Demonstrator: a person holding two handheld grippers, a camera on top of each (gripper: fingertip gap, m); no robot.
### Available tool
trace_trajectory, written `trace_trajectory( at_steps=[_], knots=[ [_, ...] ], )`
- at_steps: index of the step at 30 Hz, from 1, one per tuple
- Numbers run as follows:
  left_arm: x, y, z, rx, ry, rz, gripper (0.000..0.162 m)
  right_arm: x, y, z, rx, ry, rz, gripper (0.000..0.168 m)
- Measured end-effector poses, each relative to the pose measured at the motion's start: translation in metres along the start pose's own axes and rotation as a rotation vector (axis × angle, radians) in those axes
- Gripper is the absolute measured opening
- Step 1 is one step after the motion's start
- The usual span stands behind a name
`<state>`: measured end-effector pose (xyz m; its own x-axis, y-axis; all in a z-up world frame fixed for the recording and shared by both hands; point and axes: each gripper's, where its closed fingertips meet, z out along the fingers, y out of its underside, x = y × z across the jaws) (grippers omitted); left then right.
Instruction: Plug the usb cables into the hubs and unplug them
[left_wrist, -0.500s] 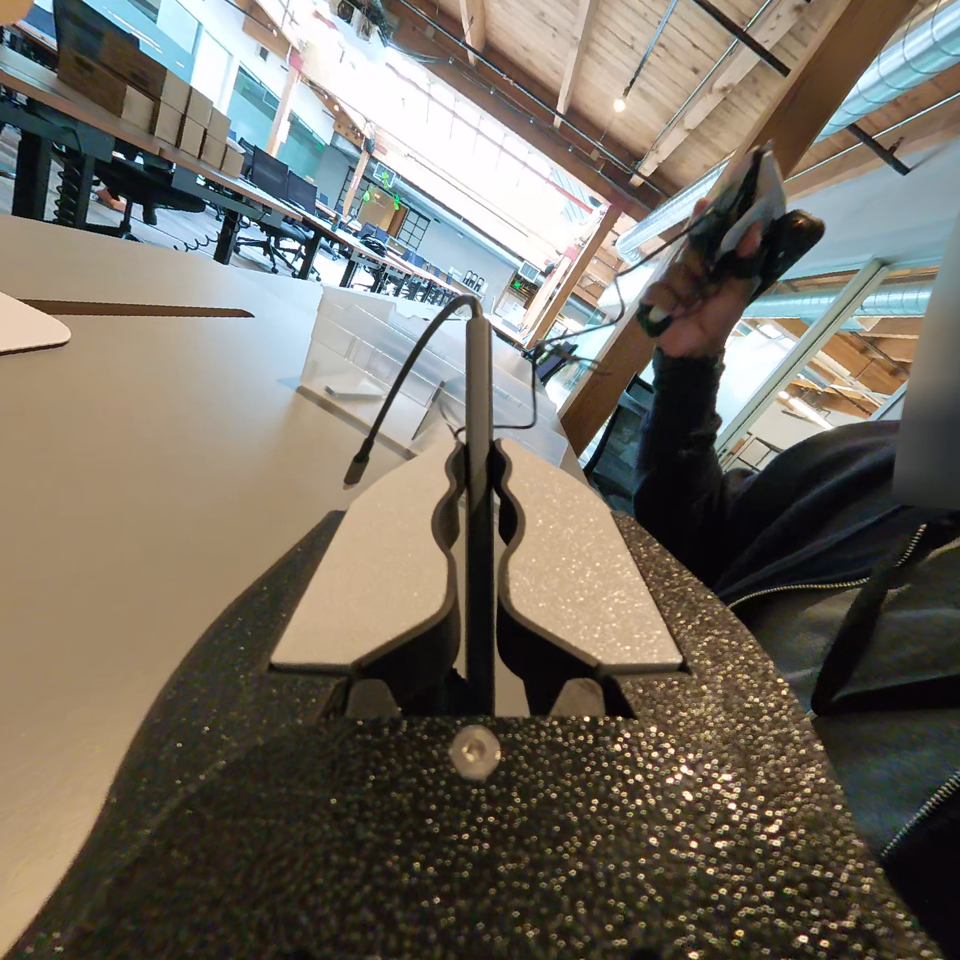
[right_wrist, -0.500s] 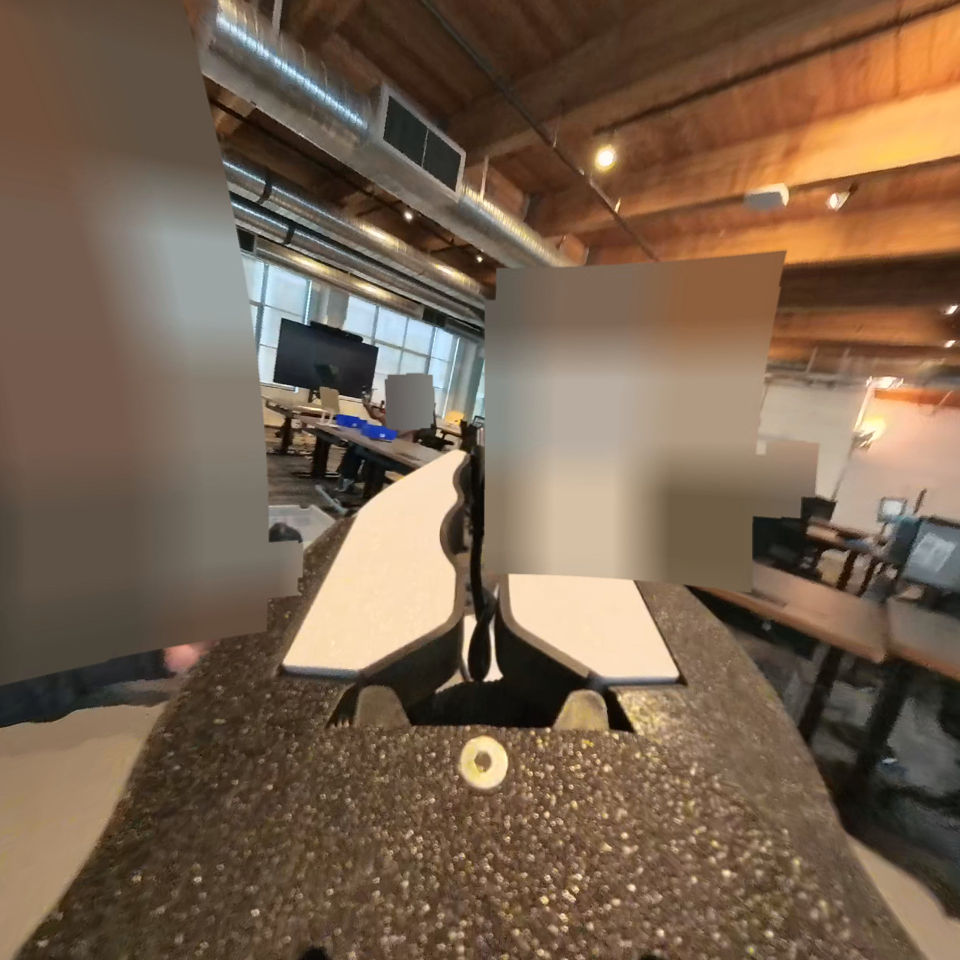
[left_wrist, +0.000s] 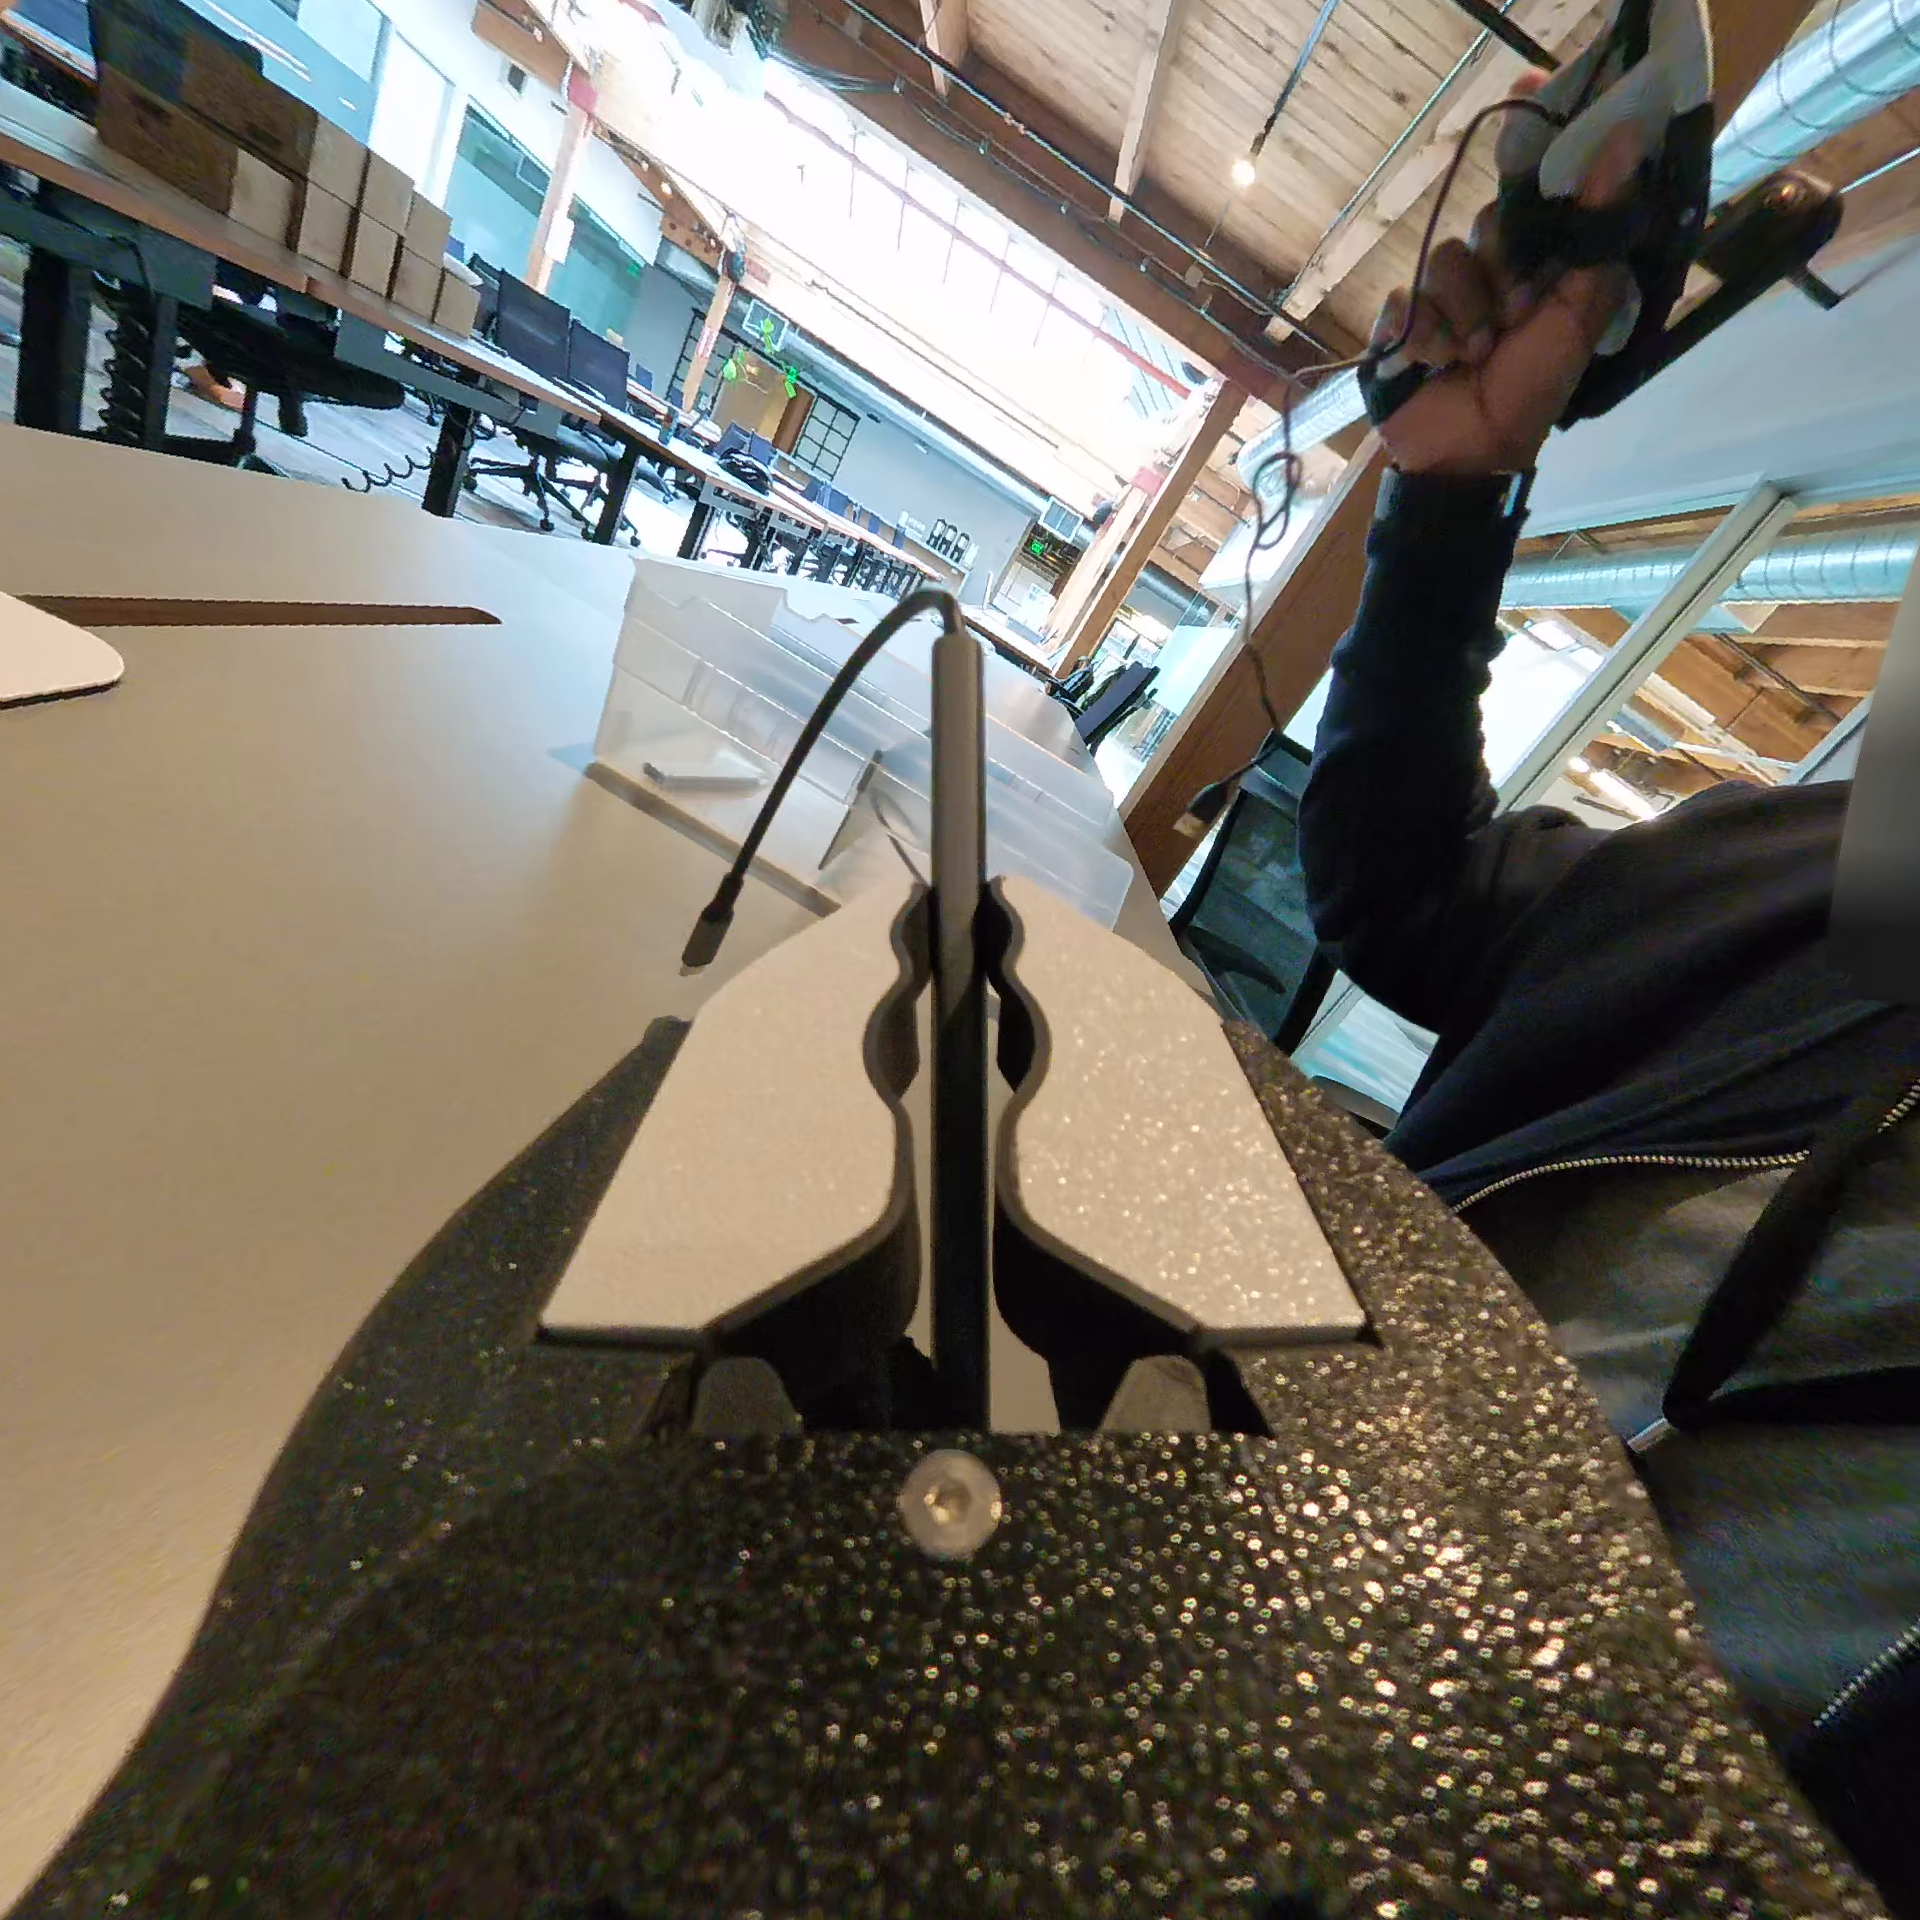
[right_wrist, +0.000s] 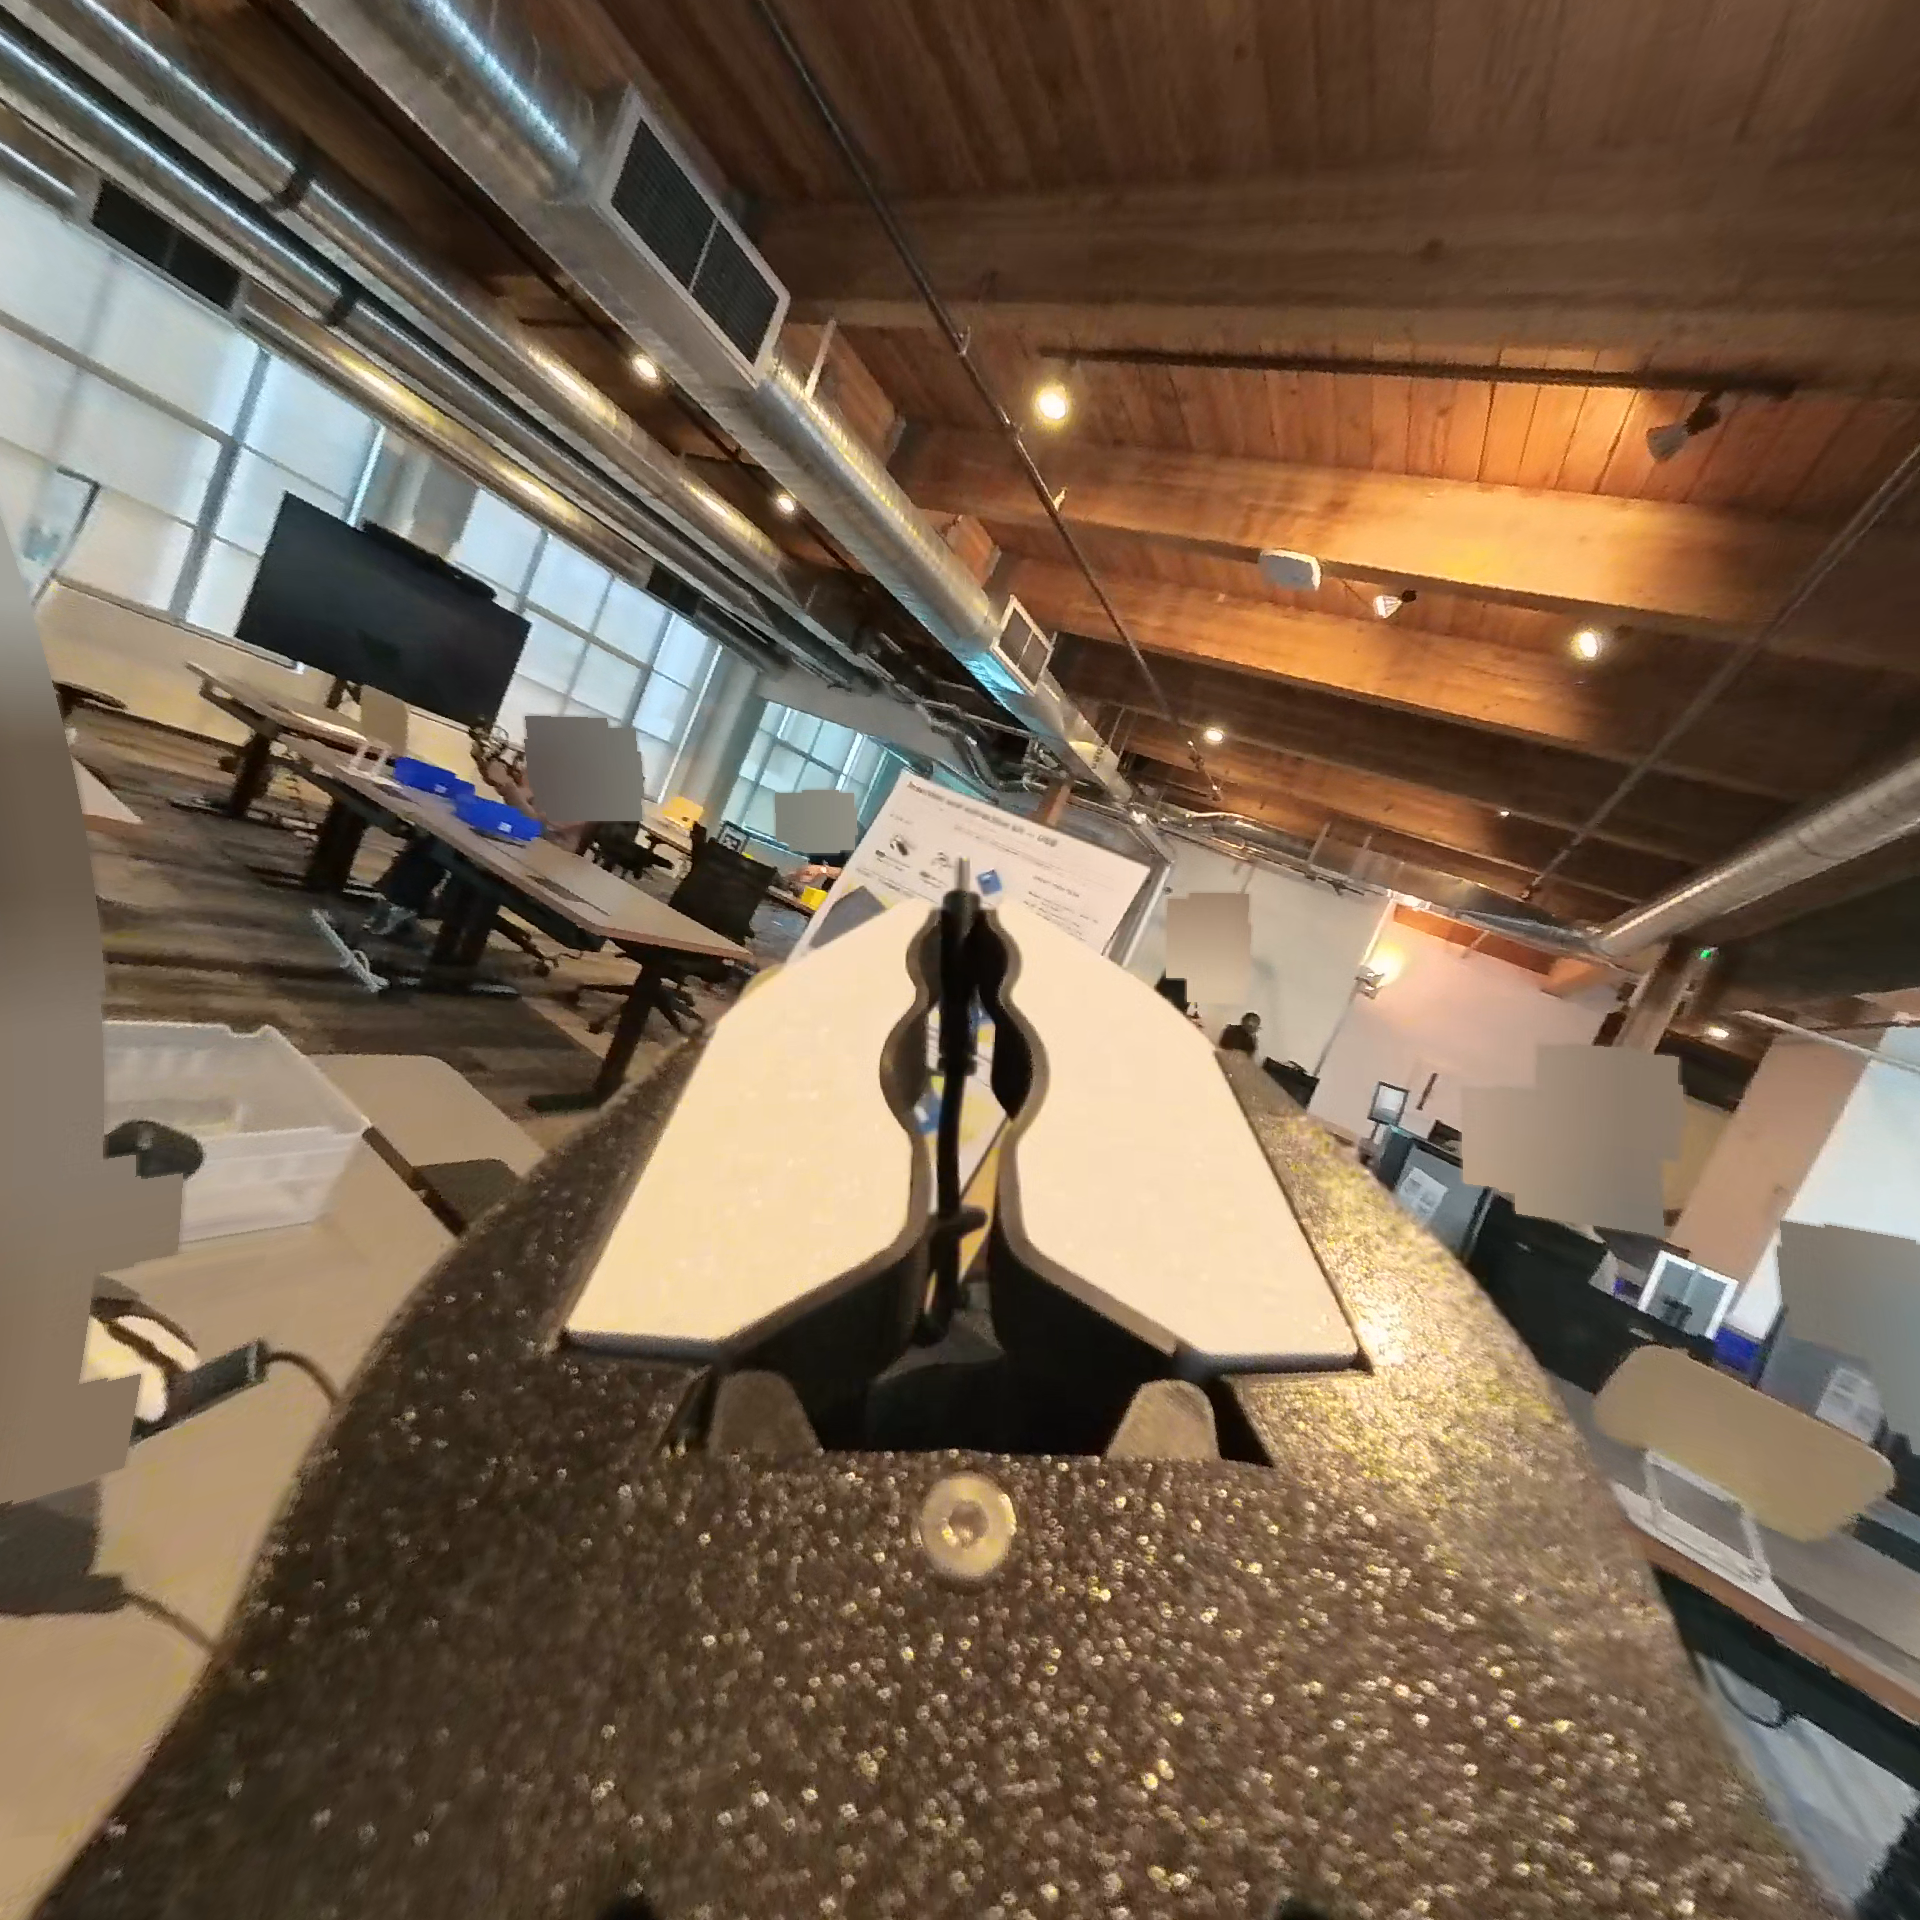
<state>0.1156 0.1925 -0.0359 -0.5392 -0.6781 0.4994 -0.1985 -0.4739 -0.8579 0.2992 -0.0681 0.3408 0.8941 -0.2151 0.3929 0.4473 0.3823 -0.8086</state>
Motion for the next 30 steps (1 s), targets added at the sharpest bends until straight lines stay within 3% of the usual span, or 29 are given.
trace_trajectory(
  at_steps=[8,20,30],
  knots=[
    [0.004,0.000,0.002,-0.009,0.006,0.012,0.009,0.008,0.036,-0.006,-0.069,0.074,-0.049,0.006],
    [0.000,0.001,0.000,-0.008,0.001,0.003,0.009,-0.018,0.145,-0.054,-0.310,0.099,0.026,0.006],
    [0.000,0.000,-0.001,-0.006,0.001,0.006,0.009,-0.113,0.319,-0.113,-0.896,-0.173,0.086,0.006]
  ],
)
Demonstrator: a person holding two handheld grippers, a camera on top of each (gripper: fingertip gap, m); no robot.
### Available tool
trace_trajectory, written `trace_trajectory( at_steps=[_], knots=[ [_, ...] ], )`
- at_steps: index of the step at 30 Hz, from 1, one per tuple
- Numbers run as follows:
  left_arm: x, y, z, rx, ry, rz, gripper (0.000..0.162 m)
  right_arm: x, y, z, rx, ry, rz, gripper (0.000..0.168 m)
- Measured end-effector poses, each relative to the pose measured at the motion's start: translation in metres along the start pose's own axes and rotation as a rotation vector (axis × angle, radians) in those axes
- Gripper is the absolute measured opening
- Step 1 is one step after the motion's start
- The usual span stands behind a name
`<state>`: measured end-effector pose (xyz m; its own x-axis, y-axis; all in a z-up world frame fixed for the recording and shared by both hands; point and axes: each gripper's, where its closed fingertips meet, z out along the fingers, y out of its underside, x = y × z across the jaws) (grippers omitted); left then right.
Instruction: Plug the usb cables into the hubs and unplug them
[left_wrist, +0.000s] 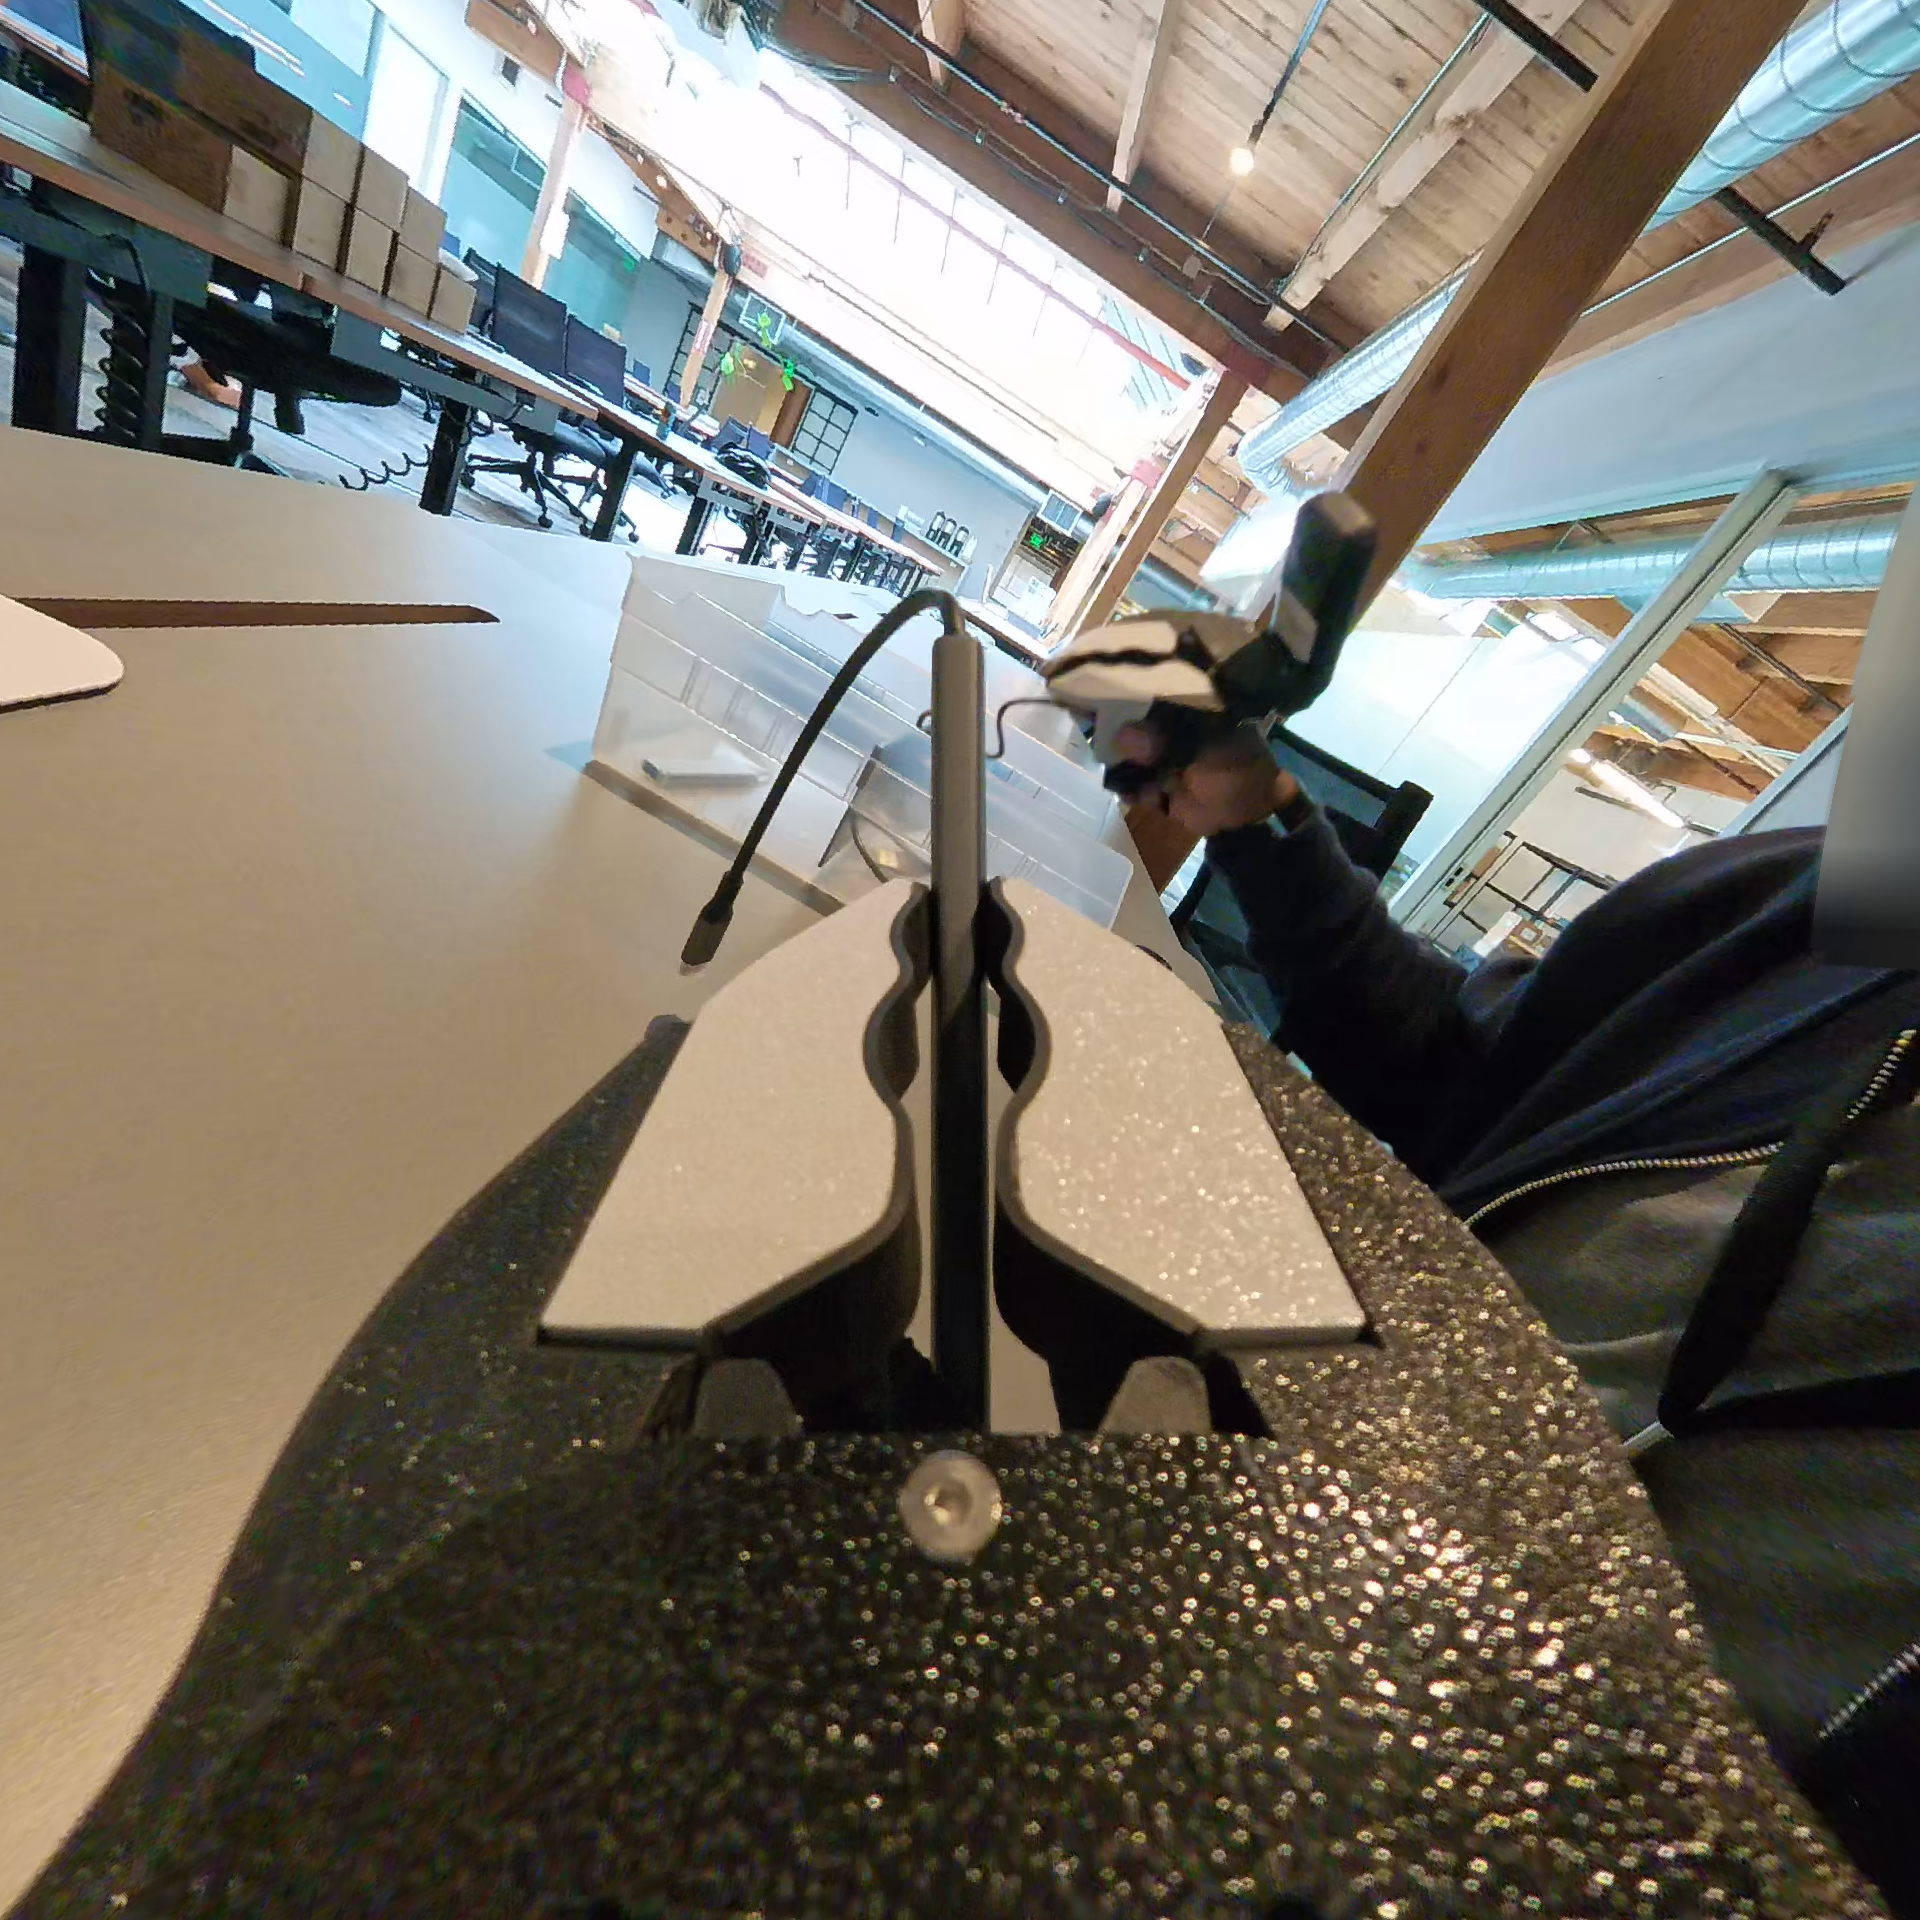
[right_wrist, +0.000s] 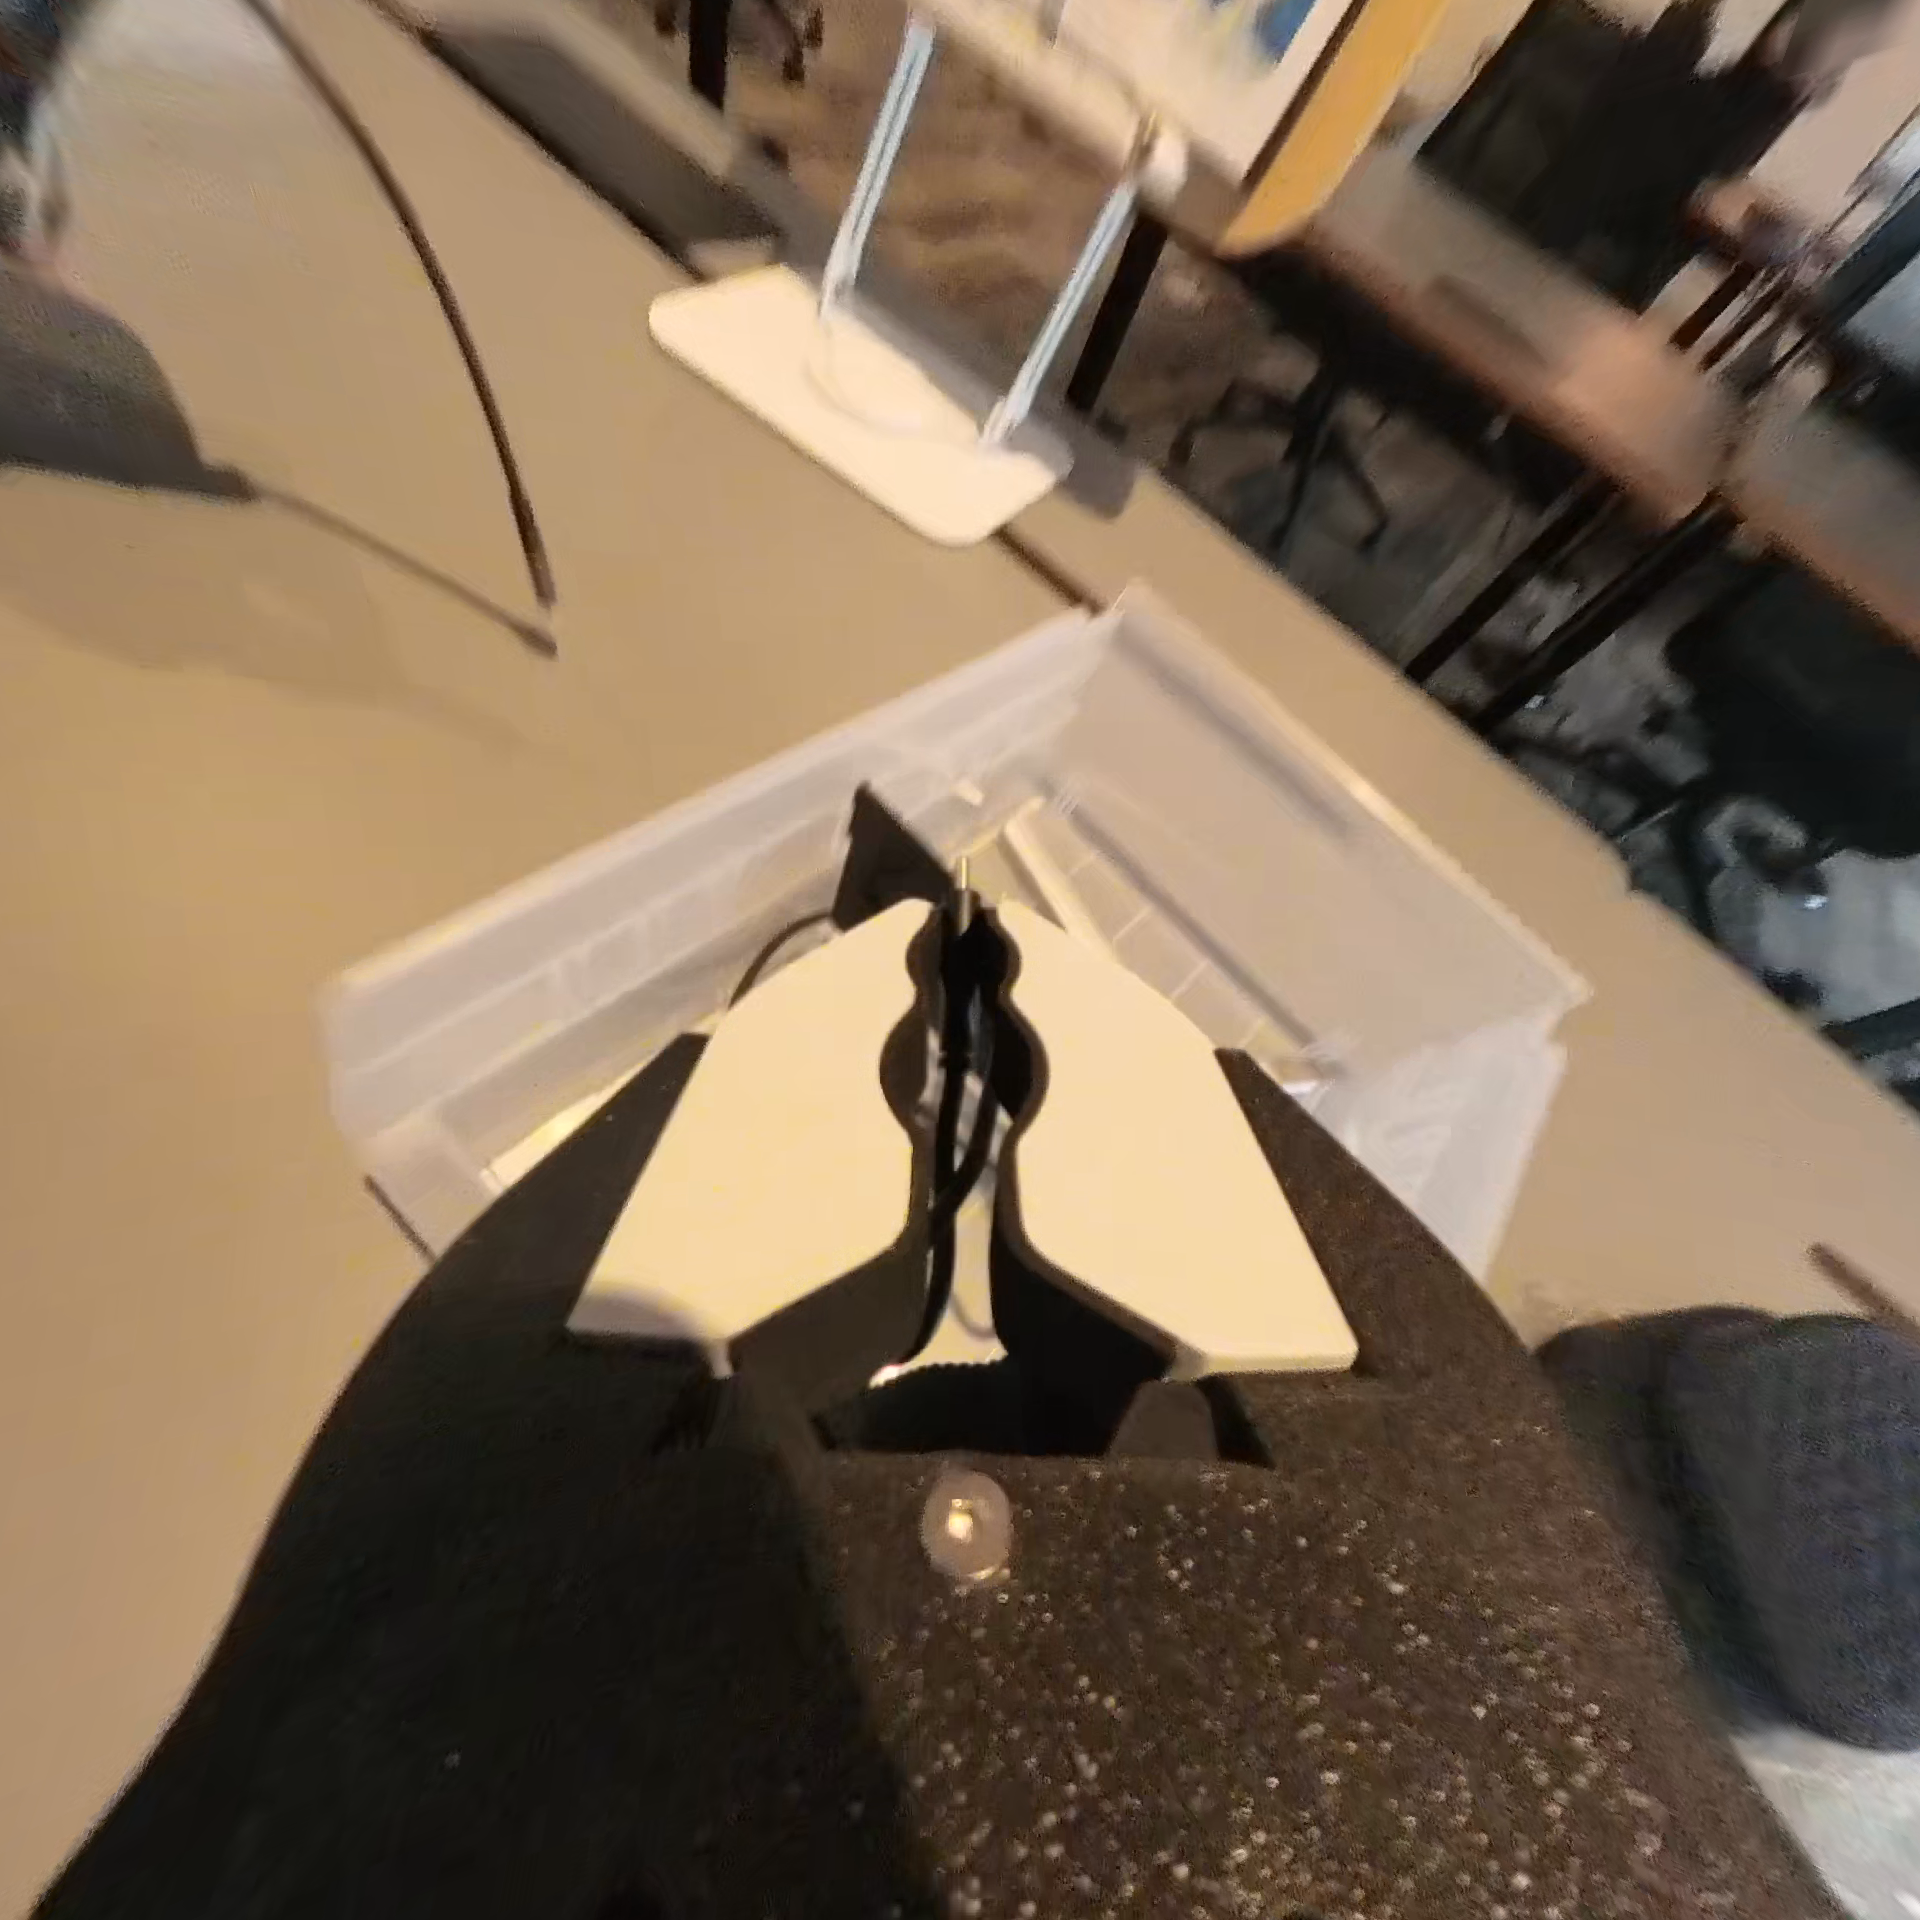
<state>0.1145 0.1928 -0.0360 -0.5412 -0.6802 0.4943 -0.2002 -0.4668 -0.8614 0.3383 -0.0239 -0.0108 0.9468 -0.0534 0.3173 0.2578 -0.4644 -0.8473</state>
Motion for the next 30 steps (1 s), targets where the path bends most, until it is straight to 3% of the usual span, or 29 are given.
trace_trajectory(
  at_steps=[6,12,20,25,30],
  knots=[
    [0.003,-0.001,0.001,-0.001,0.010,0.003,0.009,-0.034,0.058,0.023,-0.207,-0.125,0.062,0.005],
    [0.007,0.000,0.003,-0.009,0.018,0.015,0.009,-0.047,0.085,0.030,-0.365,-0.177,0.047,0.006],
    [0.004,0.007,0.007,-0.037,-0.014,0.066,0.009,-0.039,0.074,0.019,-0.274,-0.078,0.089,0.053],
    [0.005,0.000,0.013,-0.021,-0.042,0.128,0.009,-0.036,0.061,0.006,-0.193,-0.018,0.124,0.053],
    [0.019,-0.033,0.035,0.031,-0.046,0.201,0.009,-0.020,0.038,0.002,-0.104,0.065,0.145,0.047]
  ],
)
